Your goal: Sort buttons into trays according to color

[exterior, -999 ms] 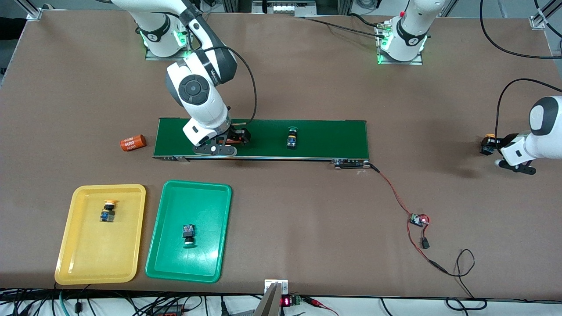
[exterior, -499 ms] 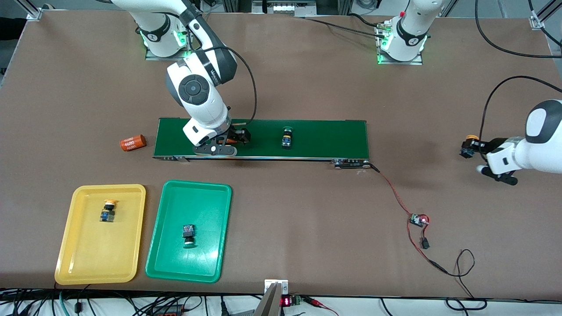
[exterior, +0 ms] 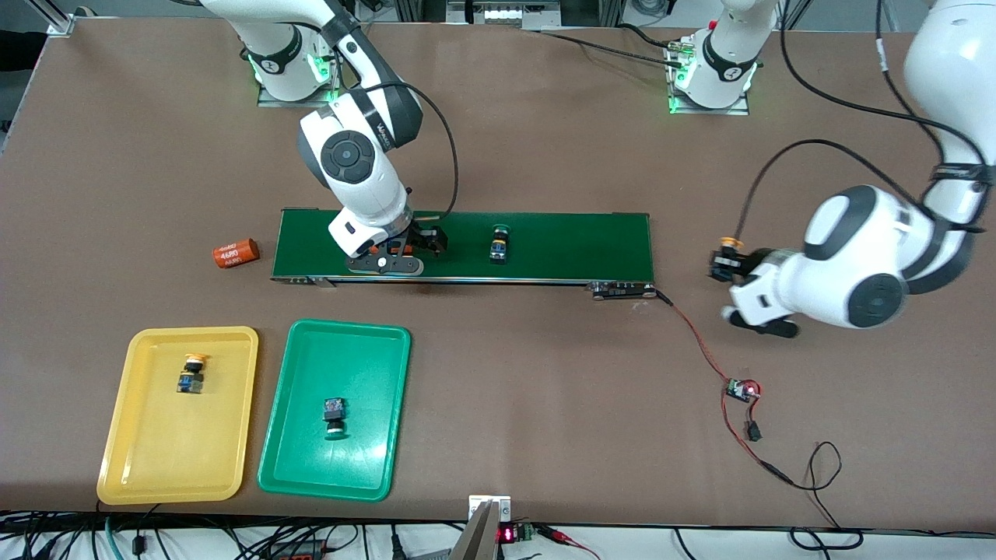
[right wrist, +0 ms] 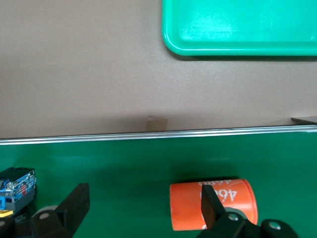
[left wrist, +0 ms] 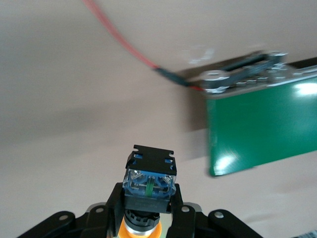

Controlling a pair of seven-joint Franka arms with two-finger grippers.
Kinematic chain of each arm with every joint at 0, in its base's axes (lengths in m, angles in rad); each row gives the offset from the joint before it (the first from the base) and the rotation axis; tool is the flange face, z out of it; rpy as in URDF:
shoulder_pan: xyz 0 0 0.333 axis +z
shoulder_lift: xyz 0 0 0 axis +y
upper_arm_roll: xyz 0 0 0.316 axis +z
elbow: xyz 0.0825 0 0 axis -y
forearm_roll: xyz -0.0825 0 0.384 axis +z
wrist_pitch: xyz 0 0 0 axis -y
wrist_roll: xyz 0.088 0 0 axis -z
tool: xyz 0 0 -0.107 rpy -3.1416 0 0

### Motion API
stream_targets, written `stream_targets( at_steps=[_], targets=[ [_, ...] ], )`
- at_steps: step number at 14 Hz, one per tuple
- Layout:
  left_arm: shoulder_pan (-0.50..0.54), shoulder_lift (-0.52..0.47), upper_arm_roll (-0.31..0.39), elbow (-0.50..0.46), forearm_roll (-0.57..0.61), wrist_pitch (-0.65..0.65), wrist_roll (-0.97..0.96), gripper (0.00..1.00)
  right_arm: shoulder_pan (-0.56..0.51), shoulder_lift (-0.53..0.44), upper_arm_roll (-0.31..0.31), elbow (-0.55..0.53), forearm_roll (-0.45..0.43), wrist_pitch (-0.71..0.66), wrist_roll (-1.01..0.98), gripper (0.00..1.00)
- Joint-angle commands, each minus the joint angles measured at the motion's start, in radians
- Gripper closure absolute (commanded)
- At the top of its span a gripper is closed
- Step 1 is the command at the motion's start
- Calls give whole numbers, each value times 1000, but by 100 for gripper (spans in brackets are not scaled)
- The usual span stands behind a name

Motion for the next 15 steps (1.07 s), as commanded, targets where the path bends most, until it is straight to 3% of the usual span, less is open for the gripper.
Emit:
stream_targets(
  at_steps=[1,7,13,14,15],
  targets=[
    [-52,50,18,36,-80,52,-61,83,13,-10,4,-25,-10,22,47,0],
    [-233,113,32,8,-97,196,-343,83,13,-10,4,-31,-12,25,48,0],
    [-271,112,33,-80,-97,247,-506,81,13,-10,4,-32,-12,24,48,0],
    [-271,113,32,-73,-97,247,-511,72,13,-10,4,-32,-12,24,49,0],
    [-271,113,32,-67,-97,247,-512,49,13,-10,4,-32,-12,24,48,0]
  ],
)
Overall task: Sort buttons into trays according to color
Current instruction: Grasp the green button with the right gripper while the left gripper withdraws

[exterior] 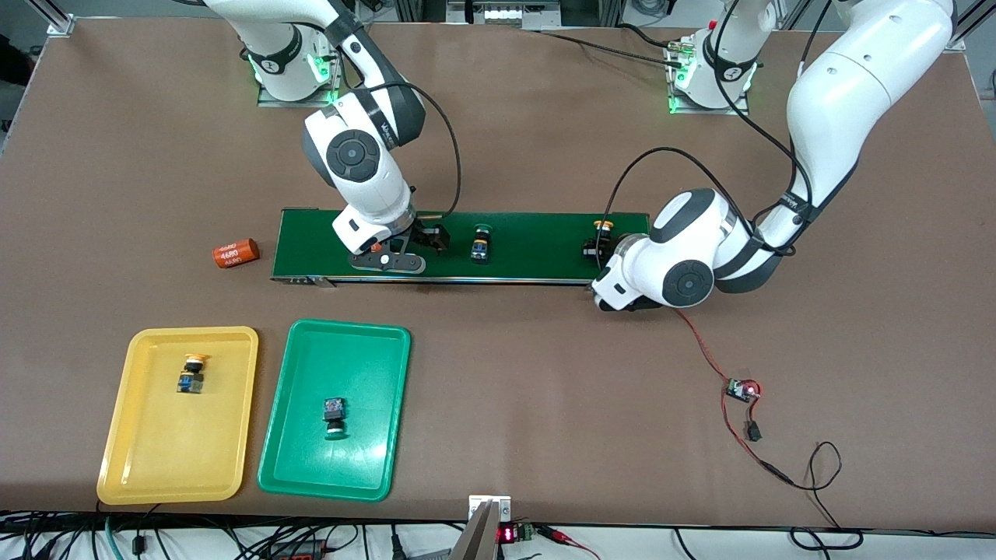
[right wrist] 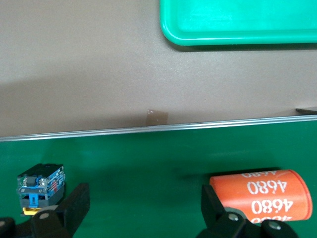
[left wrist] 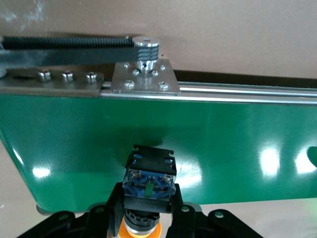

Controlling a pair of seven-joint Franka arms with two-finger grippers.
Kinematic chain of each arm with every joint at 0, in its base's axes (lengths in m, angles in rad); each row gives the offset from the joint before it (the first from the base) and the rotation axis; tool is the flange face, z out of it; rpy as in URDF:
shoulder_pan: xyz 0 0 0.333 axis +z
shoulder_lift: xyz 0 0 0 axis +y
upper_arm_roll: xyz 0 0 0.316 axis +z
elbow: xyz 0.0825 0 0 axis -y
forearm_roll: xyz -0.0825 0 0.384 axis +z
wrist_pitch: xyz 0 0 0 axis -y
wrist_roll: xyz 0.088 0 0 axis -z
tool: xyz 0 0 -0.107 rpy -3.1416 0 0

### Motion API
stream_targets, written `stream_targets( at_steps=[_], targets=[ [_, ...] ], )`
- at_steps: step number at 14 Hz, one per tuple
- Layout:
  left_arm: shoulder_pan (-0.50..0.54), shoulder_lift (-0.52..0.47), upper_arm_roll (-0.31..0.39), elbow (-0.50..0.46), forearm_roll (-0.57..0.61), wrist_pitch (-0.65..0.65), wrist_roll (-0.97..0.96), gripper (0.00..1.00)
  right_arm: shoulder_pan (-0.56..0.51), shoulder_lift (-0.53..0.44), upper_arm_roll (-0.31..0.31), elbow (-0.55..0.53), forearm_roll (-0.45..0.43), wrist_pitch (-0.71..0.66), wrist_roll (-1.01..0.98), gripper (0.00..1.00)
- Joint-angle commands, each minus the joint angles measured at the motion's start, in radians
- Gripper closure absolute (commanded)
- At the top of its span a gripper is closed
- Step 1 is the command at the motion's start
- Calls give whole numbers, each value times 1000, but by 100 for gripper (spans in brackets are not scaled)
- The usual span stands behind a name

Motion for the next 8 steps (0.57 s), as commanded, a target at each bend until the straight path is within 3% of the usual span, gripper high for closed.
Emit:
stream_targets(
  at_steps=[1,4,8],
  targets=[
    [1,-21,9,0,-17,8,-16,0,4,-10,2,-17,-12,16,26,0],
    [12,-38,1,58,-18,-21,-18,0,4,-10,2,-17,-12,16,26,0],
    [12,-47,-8,251,-5,-238,-4,0,6,-7,2,-19,-10,16,53,0]
  ],
)
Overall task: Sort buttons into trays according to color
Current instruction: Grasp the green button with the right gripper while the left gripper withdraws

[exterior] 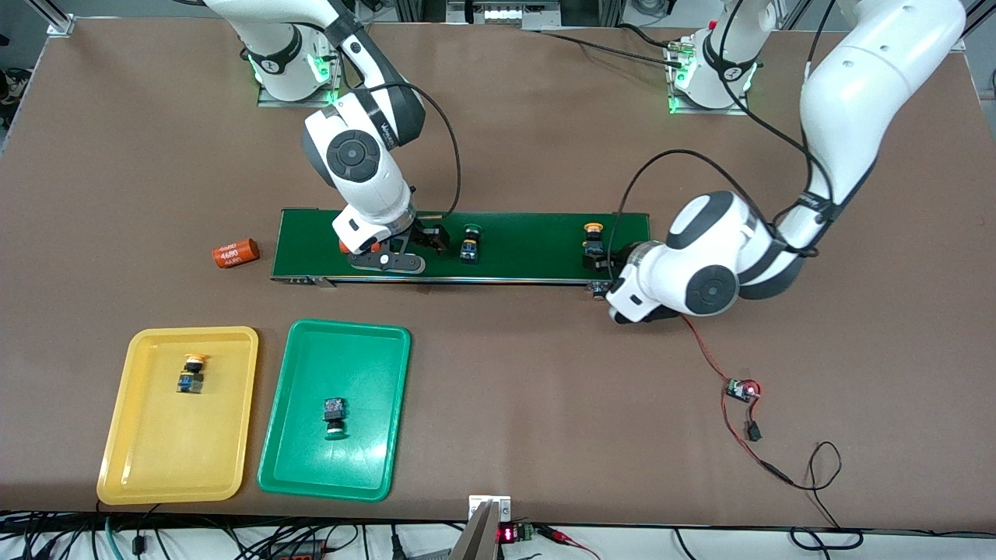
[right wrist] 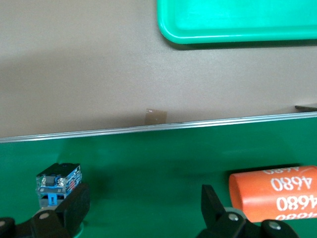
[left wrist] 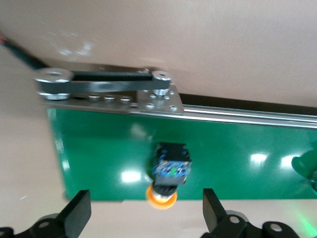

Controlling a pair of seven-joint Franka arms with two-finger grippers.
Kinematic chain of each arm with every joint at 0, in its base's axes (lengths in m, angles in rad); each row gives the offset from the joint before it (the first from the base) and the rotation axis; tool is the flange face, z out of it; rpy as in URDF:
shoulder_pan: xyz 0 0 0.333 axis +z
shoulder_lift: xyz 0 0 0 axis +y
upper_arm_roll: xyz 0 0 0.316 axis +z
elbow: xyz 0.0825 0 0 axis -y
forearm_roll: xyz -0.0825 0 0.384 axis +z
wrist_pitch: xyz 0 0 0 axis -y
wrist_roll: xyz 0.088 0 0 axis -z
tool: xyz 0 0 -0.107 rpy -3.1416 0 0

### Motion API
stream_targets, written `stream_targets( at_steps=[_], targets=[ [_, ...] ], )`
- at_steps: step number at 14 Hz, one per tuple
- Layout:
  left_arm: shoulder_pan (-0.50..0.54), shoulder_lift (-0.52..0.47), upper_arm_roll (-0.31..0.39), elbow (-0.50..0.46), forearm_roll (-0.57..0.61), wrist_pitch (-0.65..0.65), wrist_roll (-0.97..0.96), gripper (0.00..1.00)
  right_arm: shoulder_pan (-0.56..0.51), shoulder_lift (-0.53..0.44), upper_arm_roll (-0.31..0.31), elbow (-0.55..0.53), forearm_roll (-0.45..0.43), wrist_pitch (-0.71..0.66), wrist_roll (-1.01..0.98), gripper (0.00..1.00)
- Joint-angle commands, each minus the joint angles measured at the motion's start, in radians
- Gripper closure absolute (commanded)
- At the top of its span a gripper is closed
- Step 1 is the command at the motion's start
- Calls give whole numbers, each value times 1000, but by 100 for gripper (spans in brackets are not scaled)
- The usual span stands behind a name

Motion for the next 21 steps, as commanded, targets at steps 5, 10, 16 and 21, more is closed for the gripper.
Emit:
stream_targets(
  at_steps=[5,10,16,21],
  targets=[
    [-5,-30,-6,300,-2,-282,10,0,6,-4,2,-15,-10,14,35,0],
    [-88,-152,135,340,23,-334,171,0,15,-4,4,-32,-10,8,37,0],
    [-185,-309,447,307,-55,-344,545,0,23,5,4,-37,-5,17,64,0],
    [-362,-483,853,206,-190,-299,766,0,26,11,9,-37,-5,26,64,0]
  ],
)
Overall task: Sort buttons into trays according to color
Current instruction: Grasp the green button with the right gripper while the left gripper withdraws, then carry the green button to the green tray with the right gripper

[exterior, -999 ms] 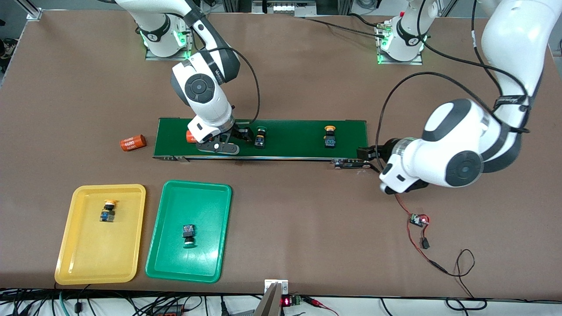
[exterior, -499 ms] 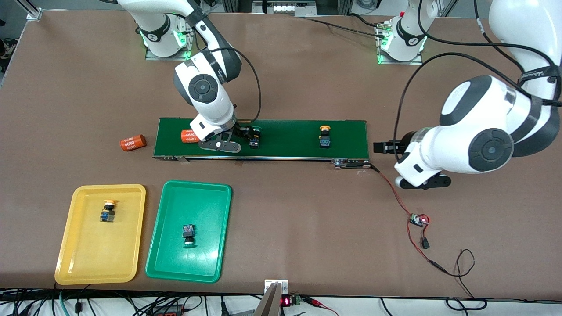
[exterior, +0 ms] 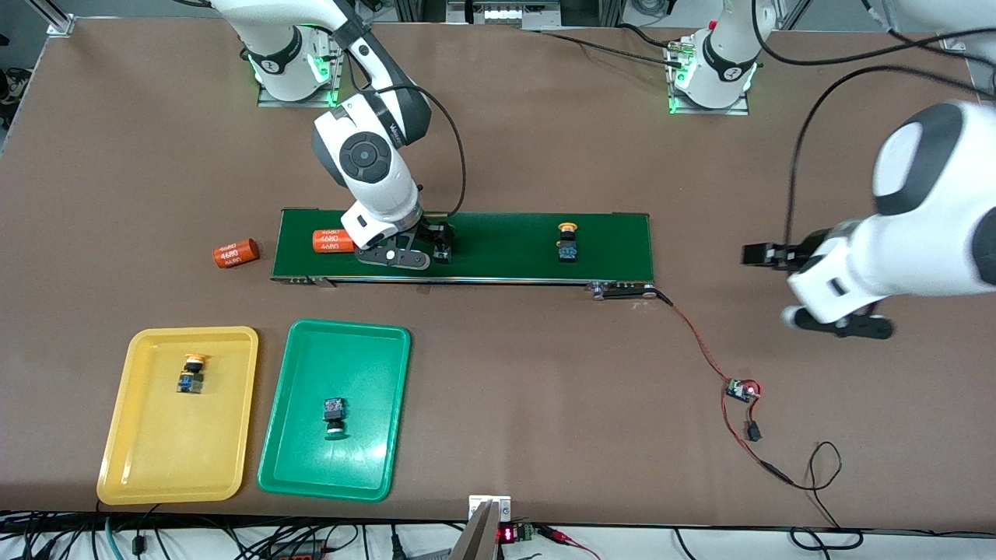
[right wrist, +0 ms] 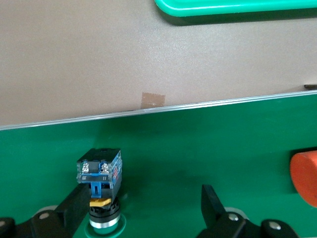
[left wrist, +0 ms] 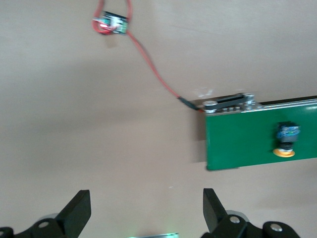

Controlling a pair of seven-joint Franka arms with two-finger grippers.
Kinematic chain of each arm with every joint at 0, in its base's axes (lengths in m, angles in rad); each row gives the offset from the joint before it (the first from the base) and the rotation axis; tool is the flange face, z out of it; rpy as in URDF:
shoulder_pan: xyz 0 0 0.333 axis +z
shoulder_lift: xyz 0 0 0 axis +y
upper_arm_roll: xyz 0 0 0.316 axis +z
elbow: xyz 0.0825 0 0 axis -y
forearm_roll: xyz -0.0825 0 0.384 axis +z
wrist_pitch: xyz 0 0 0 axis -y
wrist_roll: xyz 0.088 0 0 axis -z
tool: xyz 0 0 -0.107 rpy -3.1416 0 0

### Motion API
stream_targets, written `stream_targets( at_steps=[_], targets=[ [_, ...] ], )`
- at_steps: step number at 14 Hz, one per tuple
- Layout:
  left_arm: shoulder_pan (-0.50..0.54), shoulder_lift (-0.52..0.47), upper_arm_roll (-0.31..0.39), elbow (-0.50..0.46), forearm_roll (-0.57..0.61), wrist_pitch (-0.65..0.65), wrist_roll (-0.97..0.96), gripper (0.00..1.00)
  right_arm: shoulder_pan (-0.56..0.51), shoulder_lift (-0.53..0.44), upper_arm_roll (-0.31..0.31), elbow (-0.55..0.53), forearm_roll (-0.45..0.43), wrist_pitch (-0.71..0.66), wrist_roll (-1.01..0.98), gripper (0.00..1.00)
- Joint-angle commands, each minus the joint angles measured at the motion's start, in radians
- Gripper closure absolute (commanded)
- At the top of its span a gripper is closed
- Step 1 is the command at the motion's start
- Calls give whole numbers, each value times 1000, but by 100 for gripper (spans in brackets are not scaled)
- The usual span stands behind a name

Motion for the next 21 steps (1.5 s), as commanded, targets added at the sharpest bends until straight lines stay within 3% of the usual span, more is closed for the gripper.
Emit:
stream_targets(
  at_steps=[1,6,11,13,14,15,19,21],
  targets=[
    [-96,-162,183,-148,-38,63,68,0,6,-3,6,-11,-5,19,25,0],
    [-143,-401,323,-382,-65,233,62,0,6,4,6,-11,-5,26,25,0],
    [-146,-492,333,-427,-65,239,66,0,9,40,6,-11,-7,60,17,1],
    [-148,-495,327,-426,-64,233,80,0,8,40,6,-11,-5,60,20,33],
    [-146,-495,325,-426,-62,221,92,0,9,40,6,-11,-5,58,25,56],
    [-143,-495,325,-427,-62,215,95,0,9,38,6,-11,-4,55,26,72],
    [-134,-495,323,-426,-58,206,134,0,11,34,6,-8,-4,51,72,96],
    [-133,-495,316,-426,-53,201,135,0,9,23,6,-3,-4,51,69,100]
  ],
)
